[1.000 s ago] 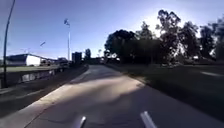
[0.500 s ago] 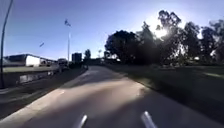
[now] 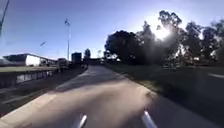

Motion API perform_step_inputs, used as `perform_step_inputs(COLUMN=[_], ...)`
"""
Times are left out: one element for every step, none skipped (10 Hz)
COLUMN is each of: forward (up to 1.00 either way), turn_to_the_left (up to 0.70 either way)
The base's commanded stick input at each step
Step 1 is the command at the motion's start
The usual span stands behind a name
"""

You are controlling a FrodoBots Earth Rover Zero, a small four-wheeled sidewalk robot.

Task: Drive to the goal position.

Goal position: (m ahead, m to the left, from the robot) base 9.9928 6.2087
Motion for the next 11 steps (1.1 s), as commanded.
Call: perform_step_inputs(forward=[0.98,0.98,0.98,0.98,0.98,0.98,0.98,0.98,0.98,0.98,0.98], turn_to_the_left=[0.00,0.00,0.00,0.00,0.04,0.17,0.20,0.01,0.00,0.00,0.00])
